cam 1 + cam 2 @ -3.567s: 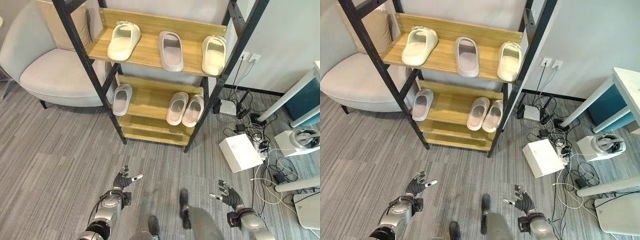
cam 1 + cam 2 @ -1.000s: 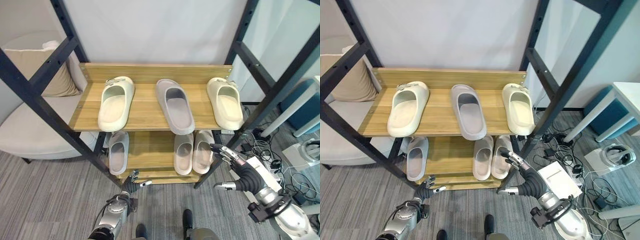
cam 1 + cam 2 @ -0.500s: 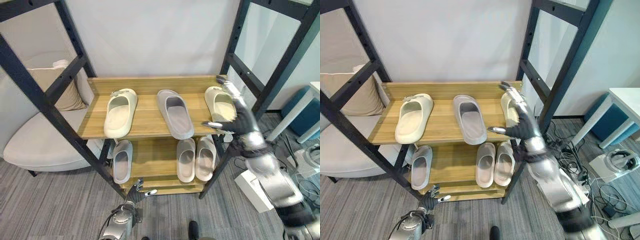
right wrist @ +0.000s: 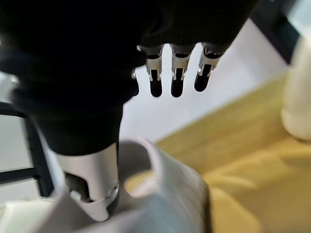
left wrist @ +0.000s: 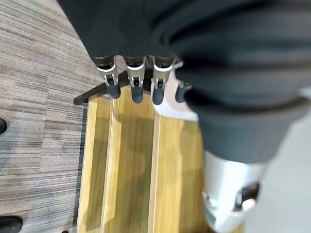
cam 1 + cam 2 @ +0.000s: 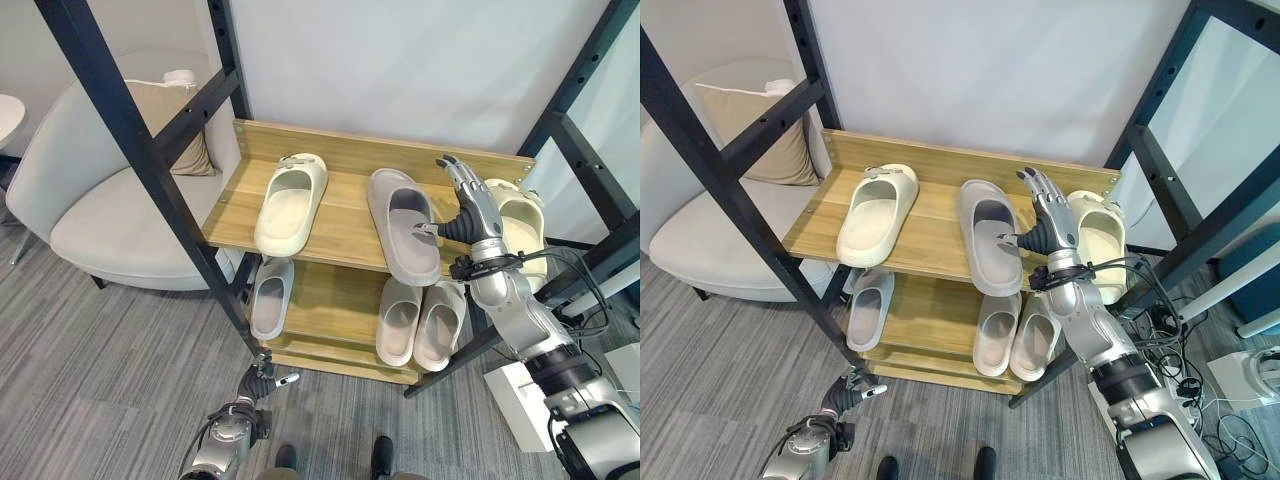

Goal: Arrange the slippers neatly on the shoe rack.

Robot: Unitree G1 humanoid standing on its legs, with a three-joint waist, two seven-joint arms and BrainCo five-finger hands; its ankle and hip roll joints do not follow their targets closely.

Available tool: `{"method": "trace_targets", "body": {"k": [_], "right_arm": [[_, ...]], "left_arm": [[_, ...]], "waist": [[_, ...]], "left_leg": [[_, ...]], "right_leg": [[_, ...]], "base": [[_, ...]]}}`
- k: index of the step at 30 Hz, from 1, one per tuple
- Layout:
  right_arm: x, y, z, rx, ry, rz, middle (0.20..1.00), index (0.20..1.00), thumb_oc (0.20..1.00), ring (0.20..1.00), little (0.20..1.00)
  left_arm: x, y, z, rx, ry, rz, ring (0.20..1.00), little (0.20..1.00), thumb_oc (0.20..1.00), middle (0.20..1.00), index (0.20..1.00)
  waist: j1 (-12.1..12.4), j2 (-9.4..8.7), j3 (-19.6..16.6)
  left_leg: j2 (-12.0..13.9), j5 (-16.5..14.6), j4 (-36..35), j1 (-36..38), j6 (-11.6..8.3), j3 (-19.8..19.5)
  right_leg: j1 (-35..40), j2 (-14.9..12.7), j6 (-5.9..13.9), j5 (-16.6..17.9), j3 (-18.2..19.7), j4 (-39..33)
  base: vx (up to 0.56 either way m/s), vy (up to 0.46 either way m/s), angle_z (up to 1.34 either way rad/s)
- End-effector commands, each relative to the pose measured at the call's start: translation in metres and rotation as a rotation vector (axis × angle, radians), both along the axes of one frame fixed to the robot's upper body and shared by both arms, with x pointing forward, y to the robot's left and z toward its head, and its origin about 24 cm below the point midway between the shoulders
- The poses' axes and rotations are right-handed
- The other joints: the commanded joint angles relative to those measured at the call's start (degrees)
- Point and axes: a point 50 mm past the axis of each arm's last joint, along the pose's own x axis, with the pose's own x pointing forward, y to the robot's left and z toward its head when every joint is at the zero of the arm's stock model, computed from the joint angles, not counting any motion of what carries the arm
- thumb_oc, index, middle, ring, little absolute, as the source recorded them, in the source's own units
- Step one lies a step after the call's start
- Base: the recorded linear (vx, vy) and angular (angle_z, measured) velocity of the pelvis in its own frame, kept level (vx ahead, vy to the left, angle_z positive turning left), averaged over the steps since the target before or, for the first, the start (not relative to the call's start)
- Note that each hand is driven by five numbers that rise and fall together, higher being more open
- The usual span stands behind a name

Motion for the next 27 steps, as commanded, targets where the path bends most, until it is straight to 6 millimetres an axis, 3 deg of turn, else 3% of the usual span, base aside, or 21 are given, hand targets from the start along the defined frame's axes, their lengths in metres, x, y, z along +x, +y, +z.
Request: {"method": "trace_targets", "body": {"k": [1, 6, 8, 9, 14, 22, 24, 27], "right_arm": [[0.013, -0.005, 0.025, 0.061, -0.077, -0.045, 1.000, 1.000, 1.000, 1.000, 1.000], [0.031, -0.006, 0.014, 0.094, 0.023, -0.079, 1.000, 1.000, 1.000, 1.000, 1.000], [0.048, -0.006, 0.022, 0.111, 0.067, -0.102, 0.366, 0.366, 0.366, 0.366, 0.366], [0.048, -0.006, 0.022, 0.111, 0.066, -0.101, 0.200, 0.200, 0.200, 0.200, 0.200], [0.066, 0.001, 0.029, 0.227, 0.145, -0.116, 0.200, 0.200, 0.200, 0.200, 0.200], [0.061, 0.007, 0.023, 0.364, 0.160, -0.057, 0.200, 0.200, 0.200, 0.200, 0.200], [0.052, 0.011, 0.032, 0.448, 0.087, -0.006, 0.200, 0.200, 0.200, 0.200, 0.200], [0.013, 0.023, 0.042, 0.631, -0.091, 0.136, 0.200, 0.200, 0.200, 0.200, 0.200]], "left_arm": [[0.024, -0.007, 0.013, 0.003, -0.088, -0.025, 1.000, 1.000, 1.000, 1.000, 1.000], [0.020, -0.011, 0.009, -0.006, -0.070, -0.042, 1.000, 1.000, 1.000, 1.000, 1.000], [0.020, -0.015, 0.009, -0.014, -0.072, -0.061, 1.000, 1.000, 1.000, 1.000, 1.000], [0.021, -0.015, 0.010, -0.015, -0.073, -0.060, 1.000, 1.000, 1.000, 1.000, 1.000], [0.026, -0.020, 0.012, -0.026, -0.078, -0.053, 1.000, 1.000, 1.000, 1.000, 1.000], [0.024, -0.019, 0.008, -0.019, -0.046, -0.045, 1.000, 1.000, 1.000, 1.000, 1.000], [0.025, -0.018, 0.010, -0.020, -0.054, -0.040, 1.000, 1.000, 1.000, 1.000, 1.000], [0.025, -0.010, 0.011, -0.001, -0.054, 0.006, 1.000, 1.000, 1.000, 1.000, 1.000]], "waist": [[1.36, -0.32, -0.57], [2.11, -0.17, -0.57], [2.90, -0.30, -0.39], [2.86, -0.26, -0.31], [2.93, -0.37, -0.14], [1.64, -0.15, -0.73], [1.19, 0.11, -0.70], [0.08, 0.85, -0.71]], "left_leg": [[0.25, -0.83, -0.16, -0.27, -1.04, -0.52], [0.12, -0.80, -0.16, -0.30, -1.01, -0.72], [0.09, -0.62, -0.16, -0.47, -1.09, -0.64], [0.09, -0.62, -0.16, -0.46, -1.09, -0.62], [0.27, -0.29, -0.16, -0.78, -1.25, -0.43], [0.41, -0.42, -0.16, -0.11, -1.34, -0.11], [0.40, -0.41, -0.16, -0.02, -1.36, -0.01], [0.42, -0.47, -0.16, 0.07, -1.35, 0.06]], "right_leg": [[6.38, -2.99, 5.24, -6.15, 0.83, 0.08], [6.51, -3.08, 5.18, -6.21, 0.60, 0.08], [6.32, -3.09, 5.17, -6.01, 0.53, 0.08], [6.31, -3.09, 5.17, -6.00, 0.56, 0.08], [5.77, -2.86, 5.05, -5.72, 0.80, 0.08], [6.07, -2.72, 4.87, -5.88, 1.04, 0.08], [6.06, -2.72, 4.87, -5.89, 1.10, 0.08], [6.01, -2.80, 4.90, -6.18, 1.17, 0.08]], "base": [[0.03, 0.016, 0.06], [0.00, 0.000, 0.00], [-0.01, -0.001, 0.02], [0.00, 0.000, 0.00], [-0.02, 0.004, -0.04], [0.00, -0.001, 0.00], [0.00, 0.000, 0.00], [-0.01, -0.006, 0.01]]}}
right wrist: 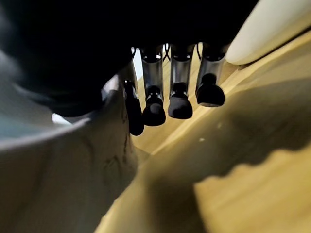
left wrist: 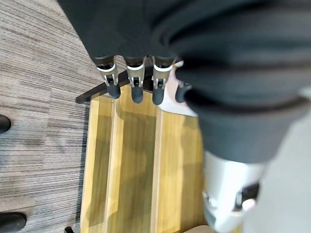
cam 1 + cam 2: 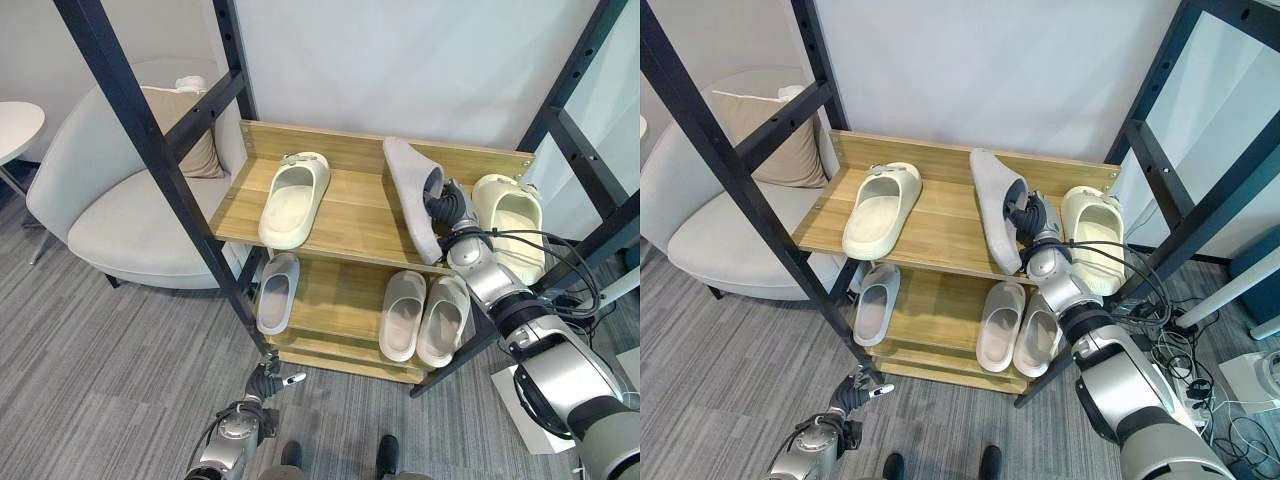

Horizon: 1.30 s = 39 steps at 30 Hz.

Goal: Arrange the slippers neatly on the shoe rack.

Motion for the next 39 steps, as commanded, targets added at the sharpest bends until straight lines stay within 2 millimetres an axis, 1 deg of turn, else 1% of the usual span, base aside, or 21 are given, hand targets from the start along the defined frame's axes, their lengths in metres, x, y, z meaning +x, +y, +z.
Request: {"method": "trace_targets", "body": {"k": [1, 4, 5, 7, 10, 11, 12, 13, 17, 20, 23, 24, 25, 27, 30, 31, 32, 36, 37, 38, 39], "right_arm": [[-0.037, 0.004, 0.058, 0.303, -0.400, 0.069, 0.200, 0.200, 0.200, 0.200, 0.200], [-0.071, 0.019, 0.067, 0.472, -0.495, 0.297, 0.200, 0.200, 0.200, 0.200, 0.200], [-0.090, 0.039, 0.072, 0.711, -0.509, 0.541, 0.200, 0.200, 0.200, 0.200, 0.200], [-0.102, 0.063, 0.070, 0.829, -0.431, 0.760, 0.200, 0.200, 0.200, 0.200, 0.200], [-0.118, 0.097, 0.068, 0.850, -0.292, 1.032, 0.200, 0.200, 0.200, 0.200, 0.200], [-0.118, 0.098, 0.068, 0.850, -0.292, 1.033, 0.200, 0.200, 0.200, 0.200, 0.200], [-0.126, 0.117, 0.061, 0.843, -0.194, 1.156, 0.200, 0.200, 0.200, 0.200, 0.200], [-0.126, 0.117, 0.061, 0.843, -0.194, 1.156, 0.200, 0.200, 0.200, 0.200, 0.200], [-0.134, 0.151, 0.034, 0.732, 0.017, 1.295, 0.200, 0.200, 0.200, 0.200, 0.200], [-0.130, 0.155, 0.006, 0.569, 0.116, 1.249, 0.200, 0.200, 0.200, 0.200, 0.200], [-0.121, 0.152, -0.006, 0.447, 0.135, 1.170, 0.200, 0.200, 0.200, 0.200, 0.200], [-0.106, 0.145, -0.015, 0.303, 0.112, 1.039, 0.200, 0.200, 0.200, 0.200, 0.200], [-0.106, 0.145, -0.015, 0.302, 0.111, 1.039, 0.200, 0.200, 0.200, 0.200, 0.200], [-0.086, 0.134, -0.020, 0.135, 0.065, 0.871, 0.200, 0.200, 0.200, 0.200, 0.200], [-0.055, 0.112, -0.007, -0.023, -0.072, 0.601, 0.200, 0.200, 0.200, 0.200, 0.200], [-0.041, 0.096, 0.010, -0.145, -0.187, 0.439, 0.200, 0.200, 0.200, 0.200, 0.200], [-0.040, 0.096, 0.010, -0.145, -0.187, 0.439, 0.200, 0.200, 0.200, 0.200, 0.200], [0.001, 0.049, 0.055, -0.338, -0.350, 0.046, 0.200, 0.200, 0.200, 0.200, 0.200], [0.001, 0.049, 0.055, -0.338, -0.349, 0.047, 0.200, 0.200, 0.200, 0.200, 0.200], [0.011, 0.033, 0.069, -0.382, -0.367, -0.047, 0.200, 0.200, 0.200, 0.200, 0.200], [0.011, 0.033, 0.069, -0.381, -0.368, -0.047, 0.200, 0.200, 0.200, 0.200, 0.200]], "left_arm": [[0.022, 0.005, 0.011, 0.029, -0.065, 0.039, 1.000, 1.000, 1.000, 1.000, 1.000], [0.017, 0.007, 0.010, 0.031, -0.062, 0.045, 1.000, 1.000, 1.000, 1.000, 1.000], [0.014, 0.008, 0.008, 0.025, -0.053, 0.049, 1.000, 1.000, 1.000, 1.000, 1.000], [0.010, 0.009, 0.006, 0.026, -0.036, 0.049, 1.000, 1.000, 1.000, 1.000, 1.000], [0.009, 0.010, 0.005, 0.025, -0.029, 0.048, 1.000, 1.000, 1.000, 1.000, 1.000], [0.009, 0.010, 0.005, 0.025, -0.029, 0.049, 1.000, 1.000, 1.000, 1.000, 1.000], [0.010, 0.009, 0.006, 0.021, -0.040, 0.046, 1.000, 1.000, 1.000, 1.000, 1.000], [0.010, 0.009, 0.006, 0.021, -0.040, 0.047, 1.000, 1.000, 1.000, 1.000, 1.000], [0.014, 0.007, 0.010, 0.017, -0.068, 0.035, 1.000, 1.000, 1.000, 1.000, 1.000], [0.018, 0.007, 0.013, 0.015, -0.092, 0.044, 1.000, 1.000, 1.000, 1.000, 1.000], [0.024, 0.006, 0.017, 0.016, -0.115, 0.046, 1.000, 1.000, 1.000, 1.000, 1.000], [0.039, 0.002, 0.028, 0.015, -0.170, 0.046, 1.000, 1.000, 1.000, 1.000, 1.000], [0.039, 0.002, 0.028, 0.016, -0.171, 0.046, 1.000, 1.000, 1.000, 1.000, 1.000], [0.055, -0.004, 0.041, 0.013, -0.229, 0.039, 1.000, 1.000, 1.000, 1.000, 1.000], [0.072, -0.012, 0.061, -0.014, -0.331, 0.035, 1.000, 1.000, 1.000, 1.000, 1.000], [0.080, -0.017, 0.074, -0.029, -0.390, 0.033, 1.000, 1.000, 1.000, 1.000, 1.000], [0.080, -0.017, 0.074, -0.029, -0.390, 0.033, 1.000, 1.000, 1.000, 1.000, 1.000], [0.092, -0.033, 0.108, -0.132, -0.540, -0.021, 1.000, 1.000, 1.000, 1.000, 1.000], [0.092, -0.033, 0.108, -0.132, -0.540, -0.021, 1.000, 1.000, 1.000, 1.000, 1.000], [0.093, -0.038, 0.117, -0.154, -0.573, -0.056, 1.000, 1.000, 1.000, 1.000, 1.000], [0.093, -0.038, 0.117, -0.154, -0.574, -0.055, 1.000, 1.000, 1.000, 1.000, 1.000]], "waist": [[0.12, -0.18, 0.24], [-0.59, 0.27, 0.07], [-0.86, 0.53, 0.26], [-1.02, 0.65, 0.29], [-0.86, 0.78, 0.29], [-0.92, 0.80, 0.30], [-0.60, 0.89, 0.41], [-0.64, 0.90, 0.40], [0.28, 0.96, 1.01], [0.82, 0.87, 2.51], [0.93, 1.10, 4.91], [1.09, 1.15, 8.57], [1.02, 1.12, 8.45], [1.33, 1.52, 10.30], [1.58, 2.32, 11.43], [1.83, 2.74, 12.37], [1.78, 2.75, 12.11], [3.17, 3.31, 14.42], [3.20, 3.27, 14.52], [3.98, 3.17, 15.34], [4.00, 3.15, 15.31]], "left_leg": [[0.05, -1.04, -0.22, -0.01, -0.84, 0.11], [0.10, -1.35, -0.22, 0.18, -1.06, 0.12], [0.16, -1.16, -0.22, 0.24, -1.21, 0.30], [0.28, -0.91, -0.22, 0.16, -1.47, 0.51], [0.51, -0.52, -0.22, -0.09, -1.83, 0.63], [0.51, -0.53, -0.22, -0.07, -1.84, 0.60], [0.59, -0.18, -0.22, -0.48, -2.08, 0.31], [0.59, -0.18, -0.22, -0.48, -2.08, 0.29], [0.86, 0.42, -0.22, -1.37, -2.54, -0.76], [0.91, 0.61, -0.22, -2.01, -2.51, -2.14], [0.96, 1.06, 0.26, -3.23, -2.07, -3.13], [0.36, 0.02, 6.04, -8.60, -1.47, -4.63], [0.31, -0.13, 6.42, -9.04, -1.45, -4.72], [-0.74, -0.80, 10.79, -14.43, -1.00, -6.64], [-1.87, -1.58, 15.40, -20.30, -0.40, -8.70], [-2.39, -2.30, 17.64, -22.86, -0.08, -9.34], [-2.40, -2.04, 17.50, -23.18, -0.06, -9.41], [-3.22, -3.34, 22.80, -30.01, 0.27, -11.02], [-3.22, -3.69, 23.09, -29.92, 0.25, -10.96], [-3.33, -3.78, 23.73, -31.46, 0.27, -11.15], [-3.32, -3.80, 23.78, -31.56, 0.27, -11.13]], "right_leg": [[6.05, -3.21, 5.76, -6.38, 1.20, 0.06], [6.35, -3.26, 5.69, -7.06, 1.05, 0.06], [6.36, -3.25, 5.58, -7.04, 1.19, 0.06], [6.32, -3.19, 5.42, -7.00, 1.16, 0.06], [6.14, -2.99, 5.23, -6.91, 1.02, 0.06], [6.17, -2.99, 5.23, -6.92, 0.99, 0.06], [6.01, -2.85, 5.05, -6.91, 0.74, 0.06], [6.02, -2.85, 5.05, -6.92, 0.71, 0.06], [6.13, -2.71, 4.80, -7.09, -0.44, 0.06], [6.63, -2.73, 4.68, -7.10, -1.48, 0.06], [4.19, -2.99, 4.27, -8.16, -1.64, 3.58], [-0.44, -3.85, 3.68, -9.34, -1.73, 8.85], [-0.78, -3.91, 3.68, -9.47, -1.76, 9.14], [-5.52, -4.72, 3.26, -10.57, -2.21, 13.93], [-10.79, -5.49, 2.99, -11.92, -2.48, 19.13], [-13.04, -5.85, 2.91, -13.01, -2.19, 21.98], [-13.29, -5.84, 2.92, -12.76, -2.26, 21.80], [-19.48, -6.73, 2.93, -14.42, -2.23, 27.67], [-19.42, -6.76, 2.94, -14.73, -2.14, 27.95], [-20.91, -6.86, 2.99, -14.53, -2.12, 28.40], [-21.02, -6.85, 2.98, -14.54, -2.10, 28.45]], "base": [[0.01, -0.023, 0.04], [0.00, -0.037, -0.02], [-0.03, -0.058, -0.01], [-0.03, -0.051, -0.02], [-0.03, -0.041, -0.05], [-0.04, -0.044, 0.07], [-0.03, -0.026, 0.06], [-0.05, -0.044, 0.08], [-0.04, -0.036, 0.09], [-0.06, -0.034, 0.15], [-0.24, -0.011, 0.27], [-0.27, -0.018, 0.32], [-0.38, -0.024, 0.34], [-0.23, -0.014, 0.39], [-0.18, 0.010, 0.33], [-0.12, 0.039, 0.40], [-0.11, 0.052, 0.25], [-0.07, 0.049, 0.16], [-0.05, 0.056, 0.49], [-0.02, 0.026, 0.45], [-0.03, 0.041, 0.09]]}}
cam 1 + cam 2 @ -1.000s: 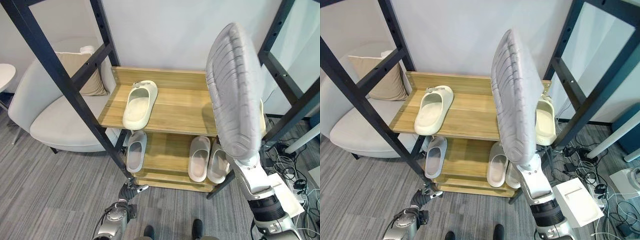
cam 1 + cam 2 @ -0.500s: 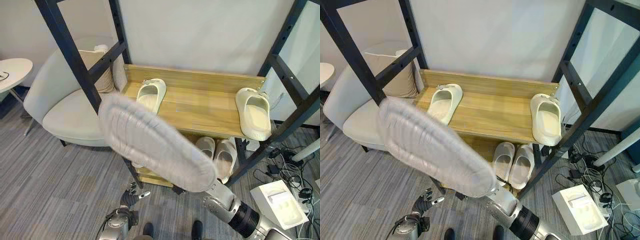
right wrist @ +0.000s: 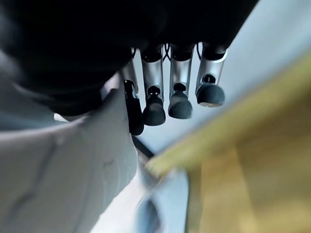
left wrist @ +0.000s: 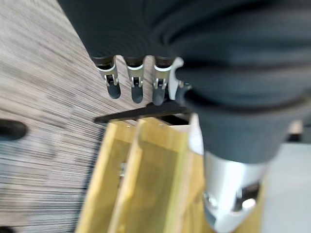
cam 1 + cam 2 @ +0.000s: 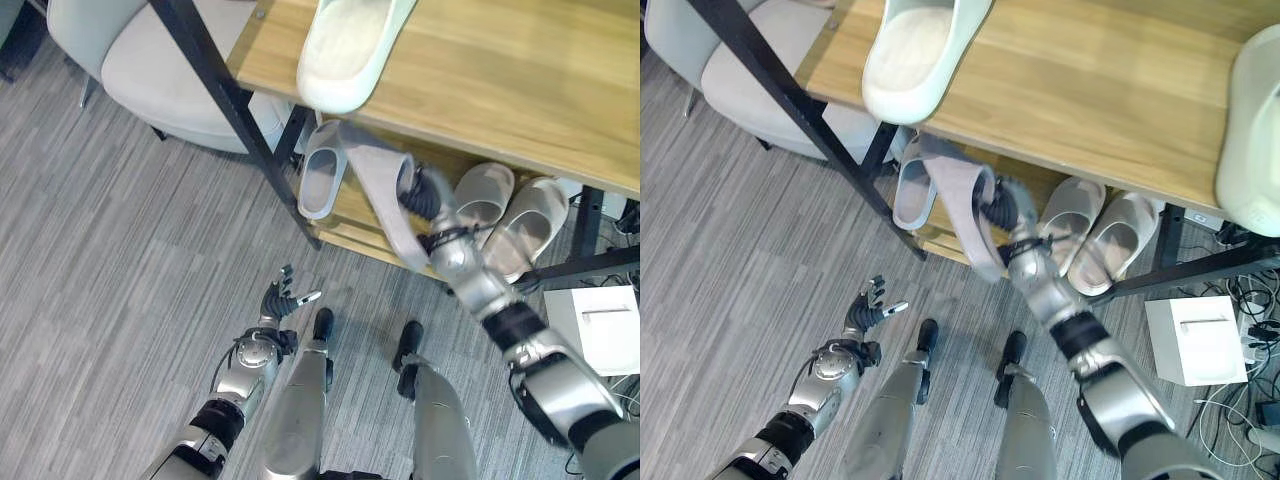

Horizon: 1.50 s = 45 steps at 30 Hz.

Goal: Arrange the slippers neatly on the shoe rack.

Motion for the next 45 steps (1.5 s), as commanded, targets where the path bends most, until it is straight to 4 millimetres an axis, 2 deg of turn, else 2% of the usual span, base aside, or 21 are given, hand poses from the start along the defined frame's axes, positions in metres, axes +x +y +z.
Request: {"method": "trace_targets", "body": {"k": [1, 3, 4, 6, 11, 15, 17, 20, 24, 25, 35, 41, 45], "right_arm": [[-0.004, 0.007, 0.014, -0.041, -0.116, -0.014, 0.200, 0.200, 0.200, 0.200, 0.200], [0.006, -0.010, 0.021, -0.068, -0.106, -0.102, 0.200, 0.200, 0.200, 0.200, 0.200], [0.020, -0.032, 0.031, -0.086, -0.061, -0.222, 0.200, 0.200, 0.200, 0.200, 0.200], [0.026, -0.040, 0.034, -0.088, -0.025, -0.271, 0.200, 0.200, 0.200, 0.200, 0.200], [0.032, -0.052, 0.027, -0.025, 0.054, -0.343, 0.200, 0.200, 0.200, 0.200, 0.200], [0.033, -0.058, 0.025, -0.006, 0.088, -0.372, 0.200, 0.200, 0.200, 0.200, 0.200], [0.034, -0.062, 0.026, -0.012, 0.099, -0.393, 0.200, 0.200, 0.200, 0.200, 0.200], [0.033, -0.078, 0.032, 0.049, 0.108, -0.461, 0.200, 0.200, 0.200, 0.200, 0.200], [0.033, -0.080, 0.037, 0.030, 0.100, -0.470, 0.200, 0.200, 0.200, 0.200, 0.200], [0.033, -0.081, 0.038, 0.000, 0.108, -0.485, 1.000, 1.000, 1.000, 1.000, 1.000], [0.034, -0.079, 0.048, -0.040, 0.100, -0.479, 1.000, 1.000, 1.000, 1.000, 1.000], [0.034, -0.076, 0.047, 0.043, 0.082, -0.458, 1.000, 1.000, 1.000, 1.000, 1.000], [0.034, -0.047, 0.036, 0.242, 0.037, -0.331, 1.000, 1.000, 1.000, 1.000, 1.000]], "left_arm": [[-0.007, -0.006, 0.005, -0.054, -0.046, -0.043, 1.000, 1.000, 1.000, 1.000, 1.000], [-0.006, -0.013, 0.011, -0.054, -0.070, -0.095, 1.000, 1.000, 1.000, 1.000, 1.000], [-0.001, -0.022, 0.020, -0.039, -0.101, -0.145, 1.000, 1.000, 1.000, 1.000, 1.000], [0.004, -0.023, 0.027, -0.036, -0.122, -0.143, 1.000, 1.000, 1.000, 1.000, 1.000], [0.013, -0.025, 0.039, -0.036, -0.163, -0.126, 1.000, 1.000, 1.000, 1.000, 1.000], [0.014, -0.026, 0.040, -0.039, -0.165, -0.126, 1.000, 1.000, 1.000, 1.000, 1.000], [0.015, -0.027, 0.042, -0.039, -0.168, -0.128, 1.000, 1.000, 1.000, 1.000, 1.000], [0.016, -0.031, 0.043, -0.033, -0.170, -0.136, 1.000, 1.000, 1.000, 1.000, 1.000], [0.017, -0.032, 0.043, -0.023, -0.171, -0.142, 1.000, 1.000, 1.000, 1.000, 1.000], [0.017, -0.032, 0.043, -0.021, -0.169, -0.144, 1.000, 1.000, 1.000, 1.000, 1.000], [0.017, -0.037, 0.043, -0.006, -0.170, -0.166, 1.000, 1.000, 1.000, 1.000, 1.000], [0.016, -0.035, 0.041, 0.004, -0.165, -0.160, 1.000, 1.000, 1.000, 1.000, 1.000], [0.016, -0.028, 0.038, 0.015, -0.151, -0.112, 1.000, 1.000, 1.000, 1.000, 1.000]], "waist": [[1.00, -1.27, -3.40], [1.70, -1.41, -2.59], [2.84, -1.63, -0.83], [3.45, -1.81, 0.18], [4.20, -2.13, 1.63], [4.58, -2.08, 2.15], [4.64, -2.01, 2.52], [4.74, -1.59, 3.07], [4.38, -1.21, 3.25], [4.32, -1.04, 3.42], [3.87, -0.94, 3.50], [3.11, -1.36, 3.60], [1.81, -2.09, 3.41]], "left_leg": [[0.01, -2.69, 2.13, 0.16, 0.43, -0.05], [-0.31, -2.51, 2.33, -1.17, 0.43, -0.53], [-0.84, -2.40, 2.66, -3.45, 0.44, -0.97], [-1.11, -2.53, 3.55, -4.88, 0.63, -1.02], [-1.30, -2.35, 3.72, -6.07, 0.75, -1.43], [-1.37, -2.34, 3.50, -5.90, 0.83, -1.51], [-1.49, -2.34, 3.56, -5.97, 0.86, -1.40], [-1.75, -2.20, 3.20, -5.62, 0.88, -1.26], [-1.92, -2.17, 2.75, -5.30, 0.89, -1.03], [-1.94, -2.08, 2.67, -5.33, 0.90, -0.88], [-1.90, -1.79, 1.98, -5.87, 1.01, -0.15], [-1.50, -1.35, 0.41, -5.35, 0.98, 0.24], [-1.01, -1.18, -1.25, -3.51, 1.03, 1.00]], "right_leg": [[7.68, -1.81, 4.44, -3.35, 1.68, -0.60], [6.76, -1.95, 4.55, -3.06, 1.38, -0.63], [5.34, -2.35, 4.70, -2.68, 0.88, -0.88], [4.33, -2.24, 4.72, -2.55, 0.76, -0.47], [4.18, -1.98, 4.85, -2.19, 0.12, -1.49], [4.51, -1.92, 4.90, -2.07, -0.26, -1.94], [4.55, -1.87, 4.93, -1.86, -0.34, -2.26], [4.94, -1.87, 5.03, -1.54, -0.35, -2.99], [5.14, -1.99, 5.09, -1.09, 0.20, -3.69], [4.91, -1.98, 5.13, -0.84, 0.31, -3.82], [4.50, -1.61, 5.38, -0.08, 0.87, -5.50], [4.84, -1.19, 5.57, 0.85, 1.15, -7.28], [5.92, -0.93, 5.65, 1.21, 1.82, -8.34]], "base": [[-0.01, 0.027, -0.18], [-0.03, 0.062, 0.04], [-0.03, 0.087, 0.30], [-0.02, 0.070, 0.35], [0.00, 0.013, 0.07], [0.01, 0.024, 0.07], [0.00, 0.036, 0.03], [0.00, 0.027, -0.01], [0.00, 0.042, -0.05], [0.00, 0.023, -0.06], [0.00, 0.002, -0.03], [0.02, -0.001, -0.04], [0.02, 0.010, -0.04]]}}
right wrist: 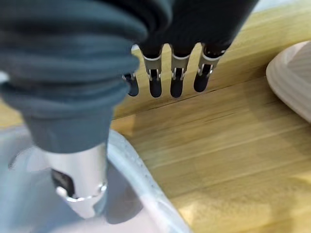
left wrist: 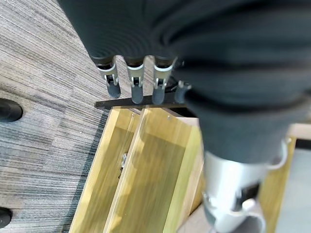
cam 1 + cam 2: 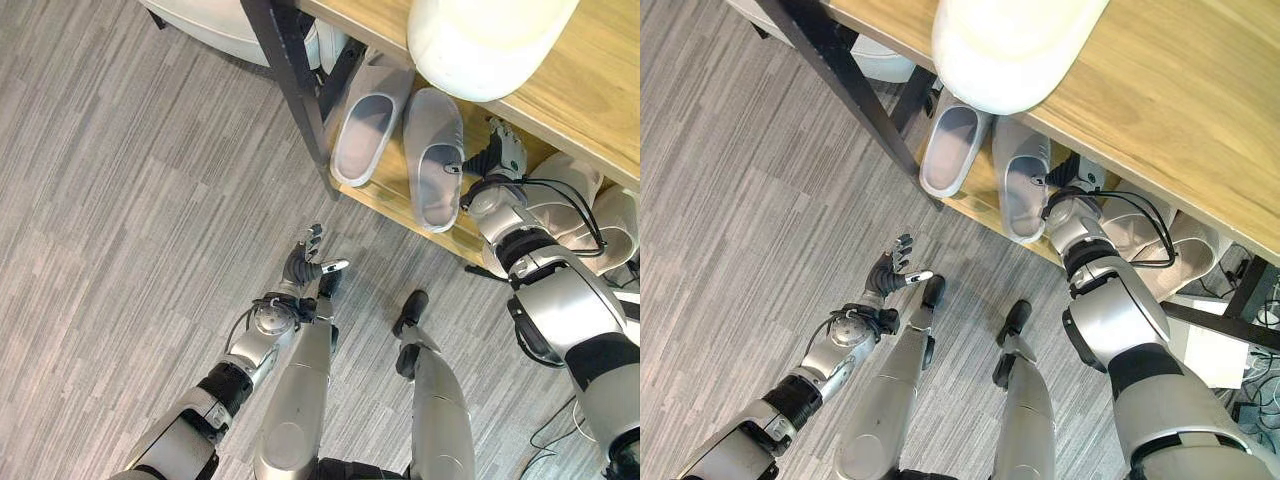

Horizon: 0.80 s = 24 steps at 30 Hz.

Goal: Arrange the slippers neatly on the shoe rack.

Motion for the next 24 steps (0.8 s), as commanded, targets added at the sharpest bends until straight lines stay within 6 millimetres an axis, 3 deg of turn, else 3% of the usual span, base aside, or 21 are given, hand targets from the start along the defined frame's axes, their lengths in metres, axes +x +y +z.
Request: {"method": "trace_targets", "body": {"k": [1, 2, 3, 5, 9, 19, 21, 24], "right_arm": [[-0.003, 0.019, 0.020, 0.115, -0.184, 0.087, 1.000, 1.000, 1.000, 1.000, 1.000], [-0.003, 0.019, 0.020, 0.115, -0.183, 0.086, 1.000, 1.000, 1.000, 1.000, 1.000], [-0.005, 0.038, 0.005, 0.160, -0.155, 0.160, 1.000, 1.000, 1.000, 1.000, 1.000], [-0.004, 0.047, -0.005, 0.150, -0.099, 0.187, 1.000, 1.000, 1.000, 1.000, 1.000], [-0.002, 0.054, -0.018, 0.176, -0.023, 0.191, 1.000, 1.000, 1.000, 1.000, 1.000], [-0.006, 0.081, -0.028, 0.302, -0.021, 0.265, 1.000, 1.000, 1.000, 1.000, 1.000], [-0.007, 0.086, -0.029, 0.392, -0.027, 0.283, 1.000, 1.000, 1.000, 1.000, 1.000], [-0.009, 0.100, -0.037, 0.707, -0.009, 0.328, 1.000, 1.000, 1.000, 1.000, 1.000]], "left_arm": [[-0.003, 0.001, 0.004, -0.030, -0.039, 0.033, 1.000, 1.000, 1.000, 1.000, 1.000], [-0.003, 0.001, 0.004, -0.030, -0.039, 0.033, 1.000, 1.000, 1.000, 1.000, 1.000], [-0.004, 0.003, 0.002, -0.023, -0.033, 0.043, 1.000, 1.000, 1.000, 1.000, 1.000], [-0.004, 0.002, 0.002, -0.025, -0.034, 0.040, 1.000, 1.000, 1.000, 1.000, 1.000], [-0.003, -0.004, 0.006, -0.029, -0.046, 0.018, 1.000, 1.000, 1.000, 1.000, 1.000], [-0.005, 0.003, -0.001, -0.008, -0.026, 0.064, 1.000, 1.000, 1.000, 1.000, 1.000], [-0.005, 0.003, 0.000, -0.007, -0.028, 0.069, 1.000, 1.000, 1.000, 1.000, 1.000], [-0.002, -0.002, 0.002, -0.009, -0.031, 0.060, 1.000, 1.000, 1.000, 1.000, 1.000]], "waist": [[-0.93, -0.06, -1.39], [-0.92, -0.08, -1.40], [-1.52, -0.30, -1.67], [-1.43, -0.28, -1.66], [-0.79, 0.19, -1.94], [-0.36, -0.12, -1.41], [-0.39, -0.16, -1.14], [0.04, 0.07, -0.88]], "left_leg": [[0.79, -1.52, -1.24, 1.43, -0.27, 2.15], [0.79, -1.51, -1.28, 1.47, -0.27, 2.17], [0.89, -1.49, -1.84, 2.22, -0.25, 2.51], [0.89, -1.69, -1.61, 2.45, -0.07, 2.63], [0.71, -1.73, -1.69, 2.60, 0.08, 2.39], [0.73, -1.82, -2.33, 2.92, 0.26, 2.67], [0.67, -1.89, -2.27, 2.77, 0.31, 2.79], [0.65, -1.95, -2.29, 2.70, 0.32, 2.79]], "right_leg": [[5.58, -0.96, 4.13, -3.97, 3.05, 0.18], [5.61, -0.96, 4.13, -3.96, 3.06, 0.15], [6.19, -0.99, 4.18, -3.60, 3.19, -0.58], [6.50, -1.11, 4.20, -3.49, 3.33, -0.67], [7.13, -1.35, 4.36, -3.40, 2.84, -1.11], [8.00, -1.33, 4.69, -2.79, 2.77, -2.40], [7.99, -1.37, 4.76, -2.65, 2.78, -2.55], [8.09, -1.48, 4.74, -2.63, 2.73, -2.77]], "base": [[0.02, 0.015, -0.15], [0.03, 0.019, -0.28], [0.01, 0.014, -0.34], [0.01, 0.008, -0.31], [0.01, -0.003, -0.06], [0.01, -0.002, 0.01], [0.00, 0.000, 0.00], [0.00, 0.000, 0.00]]}}
